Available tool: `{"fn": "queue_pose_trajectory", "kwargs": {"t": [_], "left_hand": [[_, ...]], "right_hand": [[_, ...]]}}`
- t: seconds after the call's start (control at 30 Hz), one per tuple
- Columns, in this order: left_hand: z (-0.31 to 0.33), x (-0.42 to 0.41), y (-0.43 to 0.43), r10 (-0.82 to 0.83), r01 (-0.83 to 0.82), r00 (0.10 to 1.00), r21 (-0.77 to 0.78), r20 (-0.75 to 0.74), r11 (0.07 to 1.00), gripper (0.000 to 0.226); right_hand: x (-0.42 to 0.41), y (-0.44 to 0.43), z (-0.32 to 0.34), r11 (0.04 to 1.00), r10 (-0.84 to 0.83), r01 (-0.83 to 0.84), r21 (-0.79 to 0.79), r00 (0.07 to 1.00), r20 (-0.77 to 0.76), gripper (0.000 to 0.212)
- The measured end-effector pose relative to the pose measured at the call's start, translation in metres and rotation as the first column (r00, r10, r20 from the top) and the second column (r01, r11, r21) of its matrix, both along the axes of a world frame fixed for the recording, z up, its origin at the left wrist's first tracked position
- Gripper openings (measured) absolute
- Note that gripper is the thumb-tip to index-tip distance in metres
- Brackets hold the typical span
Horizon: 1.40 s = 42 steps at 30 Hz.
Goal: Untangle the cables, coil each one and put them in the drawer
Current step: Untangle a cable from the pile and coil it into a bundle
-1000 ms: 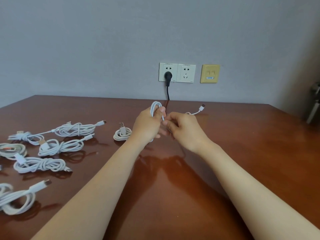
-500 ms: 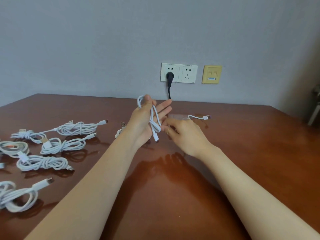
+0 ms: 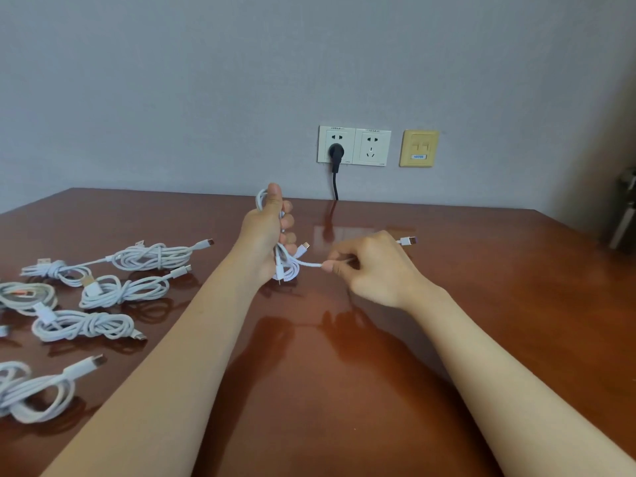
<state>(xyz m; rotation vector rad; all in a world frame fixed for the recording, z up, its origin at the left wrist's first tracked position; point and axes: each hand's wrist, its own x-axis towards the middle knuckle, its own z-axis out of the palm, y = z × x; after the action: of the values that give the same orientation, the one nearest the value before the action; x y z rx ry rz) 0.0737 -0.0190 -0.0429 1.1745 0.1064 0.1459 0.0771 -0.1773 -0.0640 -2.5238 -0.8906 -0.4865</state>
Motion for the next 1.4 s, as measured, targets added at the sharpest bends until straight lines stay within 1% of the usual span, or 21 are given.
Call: {"fn": "queue_pose_trajectory", "kwargs": {"t": [0.1,0.17,0.33,0.4,0.5,0.63,0.73,0.83,0.9,0.93,1.0,1.03,1.1,1.17,1.23,1.27,1.33,1.4], "left_hand": [[-0.001,0.001,0.004,0.028,-0.028,1.000,0.023,-0.013,0.999,0.044],[-0.002,0.001,0.003,0.028,-0.026,0.999,0.067,-0.020,0.997,0.045],[-0.003,0.002,0.000,0.033,-0.030,0.999,0.155,-0.018,0.987,0.046],[-0.004,0.002,-0.001,0.013,-0.010,1.000,0.163,-0.016,0.987,0.045],[-0.004,-0.001,-0.002,-0.029,0.035,0.999,0.155,-0.043,0.987,0.044],[-0.002,-0.004,-0.003,-0.021,0.042,0.995,0.216,-0.098,0.976,0.047],[-0.003,-0.005,-0.007,-0.028,0.067,0.991,0.307,-0.130,0.949,0.048],[-0.006,-0.010,-0.014,-0.063,0.117,0.987,0.388,-0.147,0.914,0.054],[-0.007,-0.012,-0.017,-0.100,0.158,0.983,0.426,-0.155,0.891,0.057],[-0.007,-0.013,-0.018,-0.107,0.172,0.981,0.456,-0.164,0.873,0.061],[-0.006,-0.015,-0.020,-0.132,0.203,0.976,0.497,-0.176,0.844,0.069],[-0.007,-0.015,-0.021,-0.169,0.232,0.971,0.492,-0.170,0.839,0.072],[-0.008,-0.015,-0.022,-0.267,0.309,0.951,0.475,-0.156,0.824,0.076],[-0.010,-0.015,-0.023,-0.344,0.382,0.924,0.461,-0.167,0.801,0.076],[-0.010,-0.015,-0.022,-0.427,0.477,0.879,0.417,-0.213,0.774,0.072],[-0.009,-0.016,-0.022,-0.471,0.530,0.848,0.399,-0.242,0.749,0.071],[-0.006,-0.019,-0.021,-0.552,0.628,0.778,0.401,-0.299,0.667,0.063],[-0.005,-0.021,-0.021,-0.592,0.685,0.728,0.420,-0.346,0.595,0.049]], "right_hand": [[0.008,-0.003,-0.001,0.996,0.040,-0.053,0.067,0.983,0.178,0.014],[0.009,0.000,-0.001,0.994,0.049,-0.071,0.084,0.969,0.241,0.012],[0.006,0.007,-0.002,0.988,0.122,-0.142,0.057,0.956,0.268,0.012],[0.006,0.009,-0.002,0.988,0.132,-0.150,0.048,0.955,0.267,0.012],[0.005,0.011,0.000,0.983,0.134,-0.162,0.084,0.953,0.270,0.012],[0.001,0.014,0.002,0.974,0.145,-0.184,0.134,0.955,0.259,0.012],[-0.004,0.014,0.004,0.978,0.150,-0.176,0.114,0.967,0.206,0.014],[-0.008,0.014,0.004,0.981,0.151,-0.166,0.102,0.978,0.141,0.009],[-0.010,0.015,0.006,0.971,0.160,-0.176,0.159,0.981,0.109,0.002],[-0.011,0.016,0.007,0.961,0.157,-0.169,0.220,0.985,0.070,0.006],[-0.011,0.013,0.011,0.933,0.133,-0.114,0.342,0.991,-0.032,0.030],[-0.010,0.011,0.012,0.923,0.118,-0.085,0.375,0.991,-0.068,0.039],[-0.010,0.008,0.013,0.915,0.095,-0.042,0.401,0.989,-0.113,0.048],[-0.008,0.006,0.013,0.909,0.084,-0.015,0.417,0.986,-0.146,0.049],[-0.006,0.004,0.013,0.900,0.096,-0.011,0.436,0.980,-0.172,0.044],[-0.005,0.002,0.014,0.890,0.113,-0.014,0.456,0.975,-0.191,0.041],[-0.001,-0.003,0.014,0.879,0.148,-0.026,0.476,0.964,-0.221,0.032],[0.003,-0.007,0.015,0.873,0.197,-0.052,0.486,0.948,-0.251,0.031]]}}
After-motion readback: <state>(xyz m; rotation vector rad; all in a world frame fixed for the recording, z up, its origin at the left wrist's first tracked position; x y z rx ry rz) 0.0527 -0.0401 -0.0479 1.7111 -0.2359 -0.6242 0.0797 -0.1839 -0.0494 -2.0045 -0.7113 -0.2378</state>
